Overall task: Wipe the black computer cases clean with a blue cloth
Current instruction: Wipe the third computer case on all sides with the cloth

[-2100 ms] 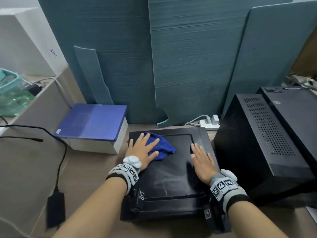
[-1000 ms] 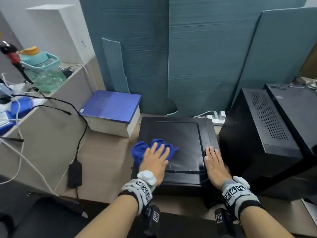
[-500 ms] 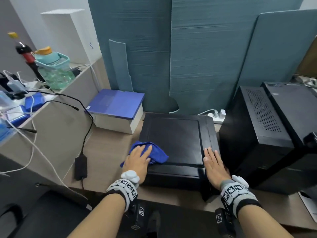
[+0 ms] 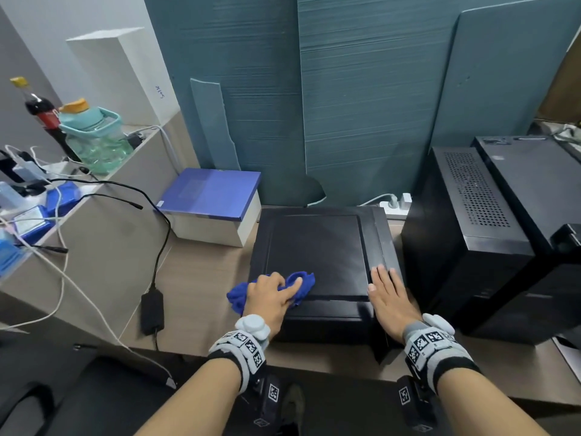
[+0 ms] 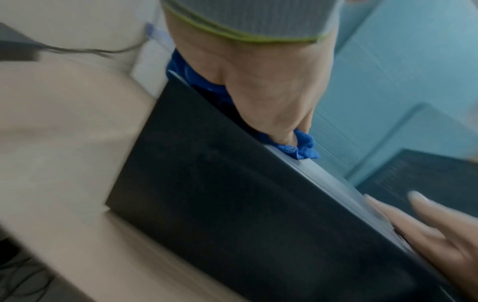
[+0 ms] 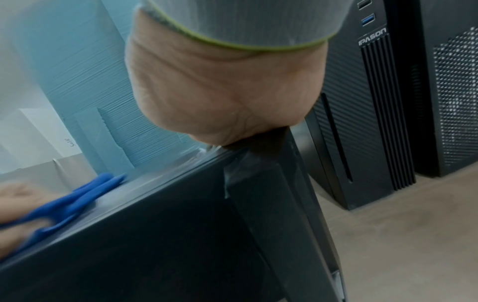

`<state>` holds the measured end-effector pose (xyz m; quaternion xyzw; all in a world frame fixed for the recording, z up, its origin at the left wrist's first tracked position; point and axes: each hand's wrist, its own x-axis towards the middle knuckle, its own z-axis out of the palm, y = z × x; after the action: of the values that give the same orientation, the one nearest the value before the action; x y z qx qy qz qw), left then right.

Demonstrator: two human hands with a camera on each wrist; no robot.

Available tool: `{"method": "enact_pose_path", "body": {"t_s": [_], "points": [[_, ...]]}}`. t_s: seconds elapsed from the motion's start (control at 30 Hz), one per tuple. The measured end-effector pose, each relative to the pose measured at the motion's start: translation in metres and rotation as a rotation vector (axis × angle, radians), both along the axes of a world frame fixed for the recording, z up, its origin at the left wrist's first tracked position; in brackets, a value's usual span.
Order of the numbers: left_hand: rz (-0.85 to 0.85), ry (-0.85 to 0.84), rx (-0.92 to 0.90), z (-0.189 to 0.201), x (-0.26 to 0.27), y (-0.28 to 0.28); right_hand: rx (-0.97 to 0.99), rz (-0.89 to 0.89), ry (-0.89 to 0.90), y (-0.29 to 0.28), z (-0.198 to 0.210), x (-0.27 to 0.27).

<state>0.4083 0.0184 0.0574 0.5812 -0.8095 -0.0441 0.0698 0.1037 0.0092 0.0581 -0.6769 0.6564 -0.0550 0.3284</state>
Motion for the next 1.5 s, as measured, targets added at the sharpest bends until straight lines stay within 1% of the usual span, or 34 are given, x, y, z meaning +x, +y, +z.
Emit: {"method": "enact_pose_path", "body": {"t_s": [0.07, 0.1, 0.2, 0.27, 0.33, 0.4, 0.5, 0.53, 0.6, 0.67, 0.73, 0.8, 0.87, 0.97, 1.07, 1.17, 1.23, 1.3, 1.37, 1.4, 1.5], "points": [[-0.109, -0.078, -0.026, -0.004, -0.034, -0.006, 0.002, -0.003, 0.006, -0.001, -0.001, 0.001], [-0.148, -0.086, -0.039, -0.004, -0.055, -0.007, 0.004, -0.005, 0.004, -0.002, -0.001, 0.001], [-0.19, -0.087, -0.059, 0.0, -0.103, -0.005, -0.012, -0.032, -0.047, -0.001, -0.001, 0.0], [-0.201, -0.068, -0.077, 0.005, -0.109, -0.009, -0.011, -0.037, -0.057, -0.001, 0.002, -0.002], [-0.174, -0.004, -0.081, 0.006, -0.094, -0.012, -0.004, -0.04, -0.062, 0.0, 0.006, -0.003], [-0.074, 0.047, -0.081, 0.006, -0.064, -0.013, -0.01, -0.037, -0.051, 0.001, 0.01, -0.002], [0.095, 0.0, 0.009, 0.002, -0.01, -0.017, 0.016, -0.029, -0.069, 0.003, 0.018, -0.006], [0.136, -0.003, 0.047, 0.001, 0.008, -0.018, 0.007, 0.002, -0.049, 0.004, 0.018, -0.005], [0.149, 0.066, 0.103, 0.002, 0.029, -0.022, -0.044, 0.041, -0.01, 0.002, 0.019, -0.004], [0.125, 0.124, 0.162, 0.004, 0.031, -0.027, -0.048, 0.043, -0.025, 0.0, 0.017, -0.007], [0.111, 0.116, 0.224, 0.004, 0.026, -0.029, -0.022, 0.048, -0.037, 0.0, 0.013, -0.008], [0.082, 0.055, 0.232, 0.004, 0.015, -0.032, -0.058, 0.083, -0.02, 0.002, 0.008, -0.013], [0.033, -0.045, 0.216, 0.003, -0.001, -0.038, -0.105, 0.115, -0.005, 0.004, 0.002, -0.016], [-0.074, -0.159, 0.192, 0.006, -0.036, -0.047, -0.146, 0.055, -0.015, 0.005, -0.007, -0.017], [-0.321, -0.236, 0.111, 0.009, -0.069, -0.05, -0.132, -0.068, -0.019, 0.007, -0.006, -0.015], [-0.61, -0.243, 0.063, 0.002, -0.102, -0.053, -0.048, -0.164, -0.022, 0.006, -0.001, -0.016], [-0.721, -0.274, 0.042, -0.002, -0.115, -0.056, -0.023, -0.202, -0.022, 0.01, -0.001, -0.013], [-0.771, -0.296, 0.04, -0.003, -0.125, -0.069, -0.015, -0.279, -0.033, 0.015, -0.003, -0.013], [-0.737, -0.289, 0.09, 0.004, -0.127, -0.087, 0.01, -0.336, -0.072, 0.02, -0.004, -0.011], [-0.691, -0.28, 0.135, 0.007, -0.128, -0.101, 0.024, -0.361, -0.084, 0.022, -0.004, -0.012], [-0.483, -0.252, 0.223, 0.014, -0.129, -0.147, 0.03, -0.429, -0.102, 0.024, -0.003, -0.012]]}}
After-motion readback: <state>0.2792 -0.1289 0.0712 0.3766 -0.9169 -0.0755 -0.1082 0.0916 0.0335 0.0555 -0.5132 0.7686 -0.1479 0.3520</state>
